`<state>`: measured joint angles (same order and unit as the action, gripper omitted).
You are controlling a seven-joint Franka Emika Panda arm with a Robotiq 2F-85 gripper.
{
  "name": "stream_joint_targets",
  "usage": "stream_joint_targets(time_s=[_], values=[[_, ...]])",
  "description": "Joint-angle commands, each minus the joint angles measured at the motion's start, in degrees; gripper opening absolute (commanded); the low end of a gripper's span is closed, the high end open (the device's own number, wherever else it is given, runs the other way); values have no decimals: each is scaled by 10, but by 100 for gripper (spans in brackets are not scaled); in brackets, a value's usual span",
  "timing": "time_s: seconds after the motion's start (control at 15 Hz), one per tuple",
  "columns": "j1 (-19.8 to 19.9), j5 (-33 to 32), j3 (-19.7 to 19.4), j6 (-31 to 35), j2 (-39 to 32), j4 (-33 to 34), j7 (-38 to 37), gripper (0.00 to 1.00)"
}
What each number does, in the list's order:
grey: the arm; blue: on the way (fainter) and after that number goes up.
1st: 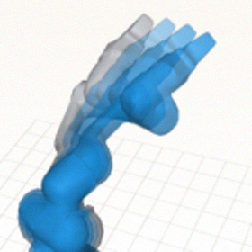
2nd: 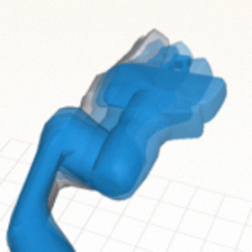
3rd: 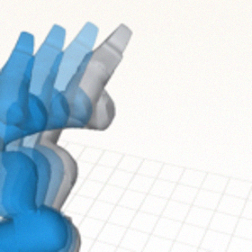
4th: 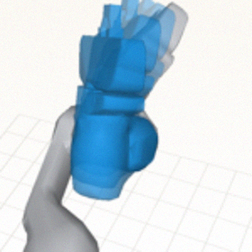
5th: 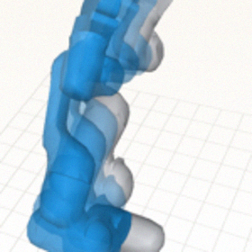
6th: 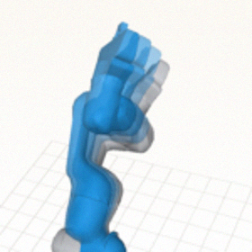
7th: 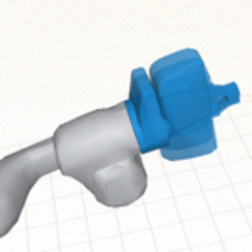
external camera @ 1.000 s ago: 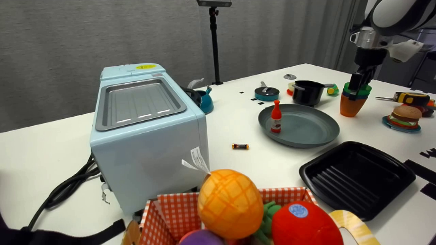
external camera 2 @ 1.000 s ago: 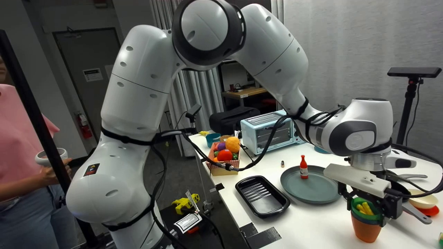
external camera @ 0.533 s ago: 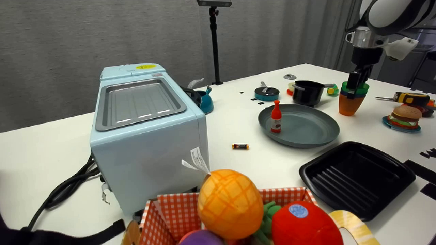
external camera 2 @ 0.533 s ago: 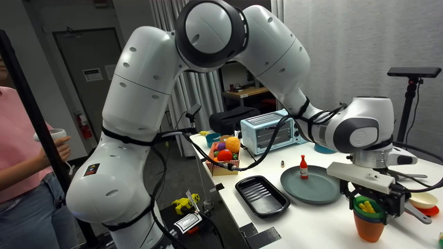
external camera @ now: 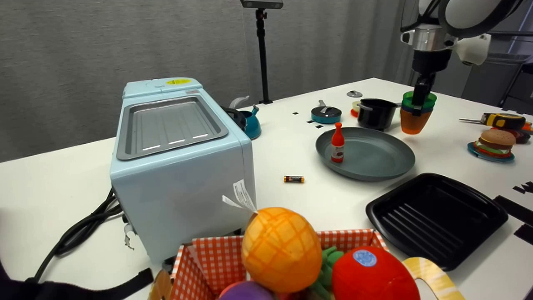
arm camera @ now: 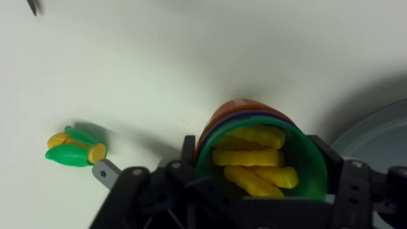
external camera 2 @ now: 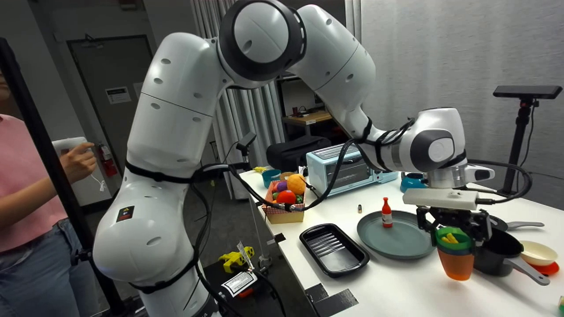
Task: Pour the contents of the green cup onto the plate
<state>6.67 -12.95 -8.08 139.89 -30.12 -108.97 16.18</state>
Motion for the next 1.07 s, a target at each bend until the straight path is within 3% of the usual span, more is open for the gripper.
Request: stream_joint_targets(time_s=[0.0, 0.33, 0.53, 1.0], values=[[-38, -63, -6, -27, 19, 3, -31, 60], [-108, -194, -23, -77, 25, 6, -106, 60], [-139, -266, -14, -121, 27, 12, -146, 60], [-167, -394, 18, -215, 8, 54, -193, 60]])
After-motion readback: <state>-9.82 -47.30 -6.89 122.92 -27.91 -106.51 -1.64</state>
